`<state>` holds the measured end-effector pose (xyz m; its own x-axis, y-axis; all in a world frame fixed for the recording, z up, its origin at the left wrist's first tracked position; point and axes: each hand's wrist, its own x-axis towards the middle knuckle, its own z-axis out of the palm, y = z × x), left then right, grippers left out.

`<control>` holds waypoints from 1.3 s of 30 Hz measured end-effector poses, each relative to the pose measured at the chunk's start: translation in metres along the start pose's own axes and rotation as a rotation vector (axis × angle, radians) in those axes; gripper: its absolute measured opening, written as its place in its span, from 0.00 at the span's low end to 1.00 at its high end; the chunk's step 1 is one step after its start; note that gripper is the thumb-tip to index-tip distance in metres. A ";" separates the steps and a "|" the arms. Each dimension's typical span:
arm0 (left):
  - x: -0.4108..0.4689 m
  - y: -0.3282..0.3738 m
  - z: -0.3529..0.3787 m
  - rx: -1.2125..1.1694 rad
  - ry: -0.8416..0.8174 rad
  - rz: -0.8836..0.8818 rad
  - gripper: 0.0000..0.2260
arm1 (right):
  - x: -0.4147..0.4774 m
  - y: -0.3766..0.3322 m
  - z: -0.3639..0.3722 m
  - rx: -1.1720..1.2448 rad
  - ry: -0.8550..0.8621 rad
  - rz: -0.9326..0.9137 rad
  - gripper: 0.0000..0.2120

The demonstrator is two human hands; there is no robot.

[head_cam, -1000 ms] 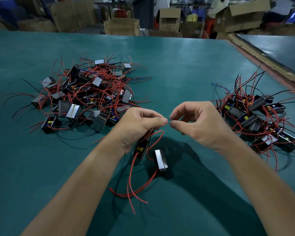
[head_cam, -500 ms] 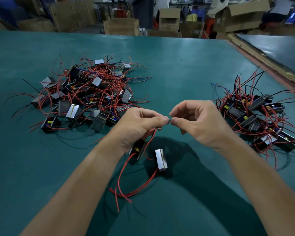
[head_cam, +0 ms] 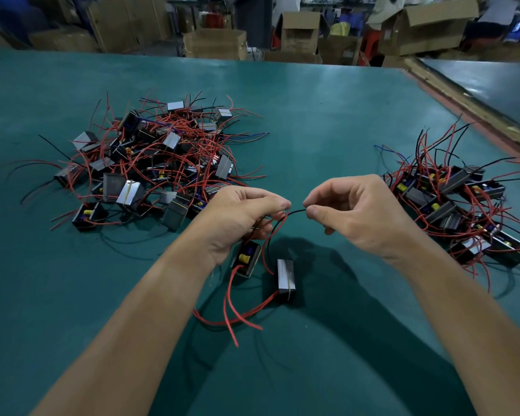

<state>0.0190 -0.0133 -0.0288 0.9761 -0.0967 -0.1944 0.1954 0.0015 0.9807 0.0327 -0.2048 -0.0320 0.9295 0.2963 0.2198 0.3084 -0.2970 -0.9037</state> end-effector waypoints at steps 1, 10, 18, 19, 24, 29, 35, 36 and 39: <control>0.000 0.000 -0.001 0.002 0.001 -0.004 0.04 | 0.000 0.000 0.000 -0.010 -0.011 -0.001 0.12; -0.001 -0.003 -0.002 0.099 -0.051 0.045 0.06 | 0.000 0.004 0.001 -0.187 0.039 -0.039 0.08; -0.002 -0.003 0.000 0.101 -0.002 0.083 0.03 | -0.003 0.003 0.000 -0.271 0.024 -0.149 0.06; -0.002 -0.003 0.000 0.099 0.004 0.084 0.02 | -0.003 0.003 0.001 -0.272 0.023 -0.158 0.06; -0.006 0.000 0.000 0.129 -0.027 0.088 0.02 | -0.004 0.003 0.003 -0.324 0.029 -0.208 0.06; -0.007 0.001 -0.001 0.127 -0.067 0.074 0.03 | -0.004 0.002 0.004 -0.299 0.066 -0.220 0.05; -0.008 0.001 -0.001 0.150 -0.116 0.085 0.04 | -0.003 0.003 0.002 -0.332 -0.011 -0.154 0.05; -0.008 0.001 -0.001 0.141 -0.123 0.087 0.03 | -0.003 0.003 0.002 -0.343 -0.031 -0.154 0.05; -0.008 0.000 -0.002 0.146 -0.133 0.090 0.03 | -0.003 0.003 0.001 -0.362 -0.051 -0.146 0.06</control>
<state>0.0119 -0.0103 -0.0274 0.9660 -0.2336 -0.1109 0.0827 -0.1274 0.9884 0.0303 -0.2060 -0.0357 0.8619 0.4012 0.3101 0.4969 -0.5467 -0.6739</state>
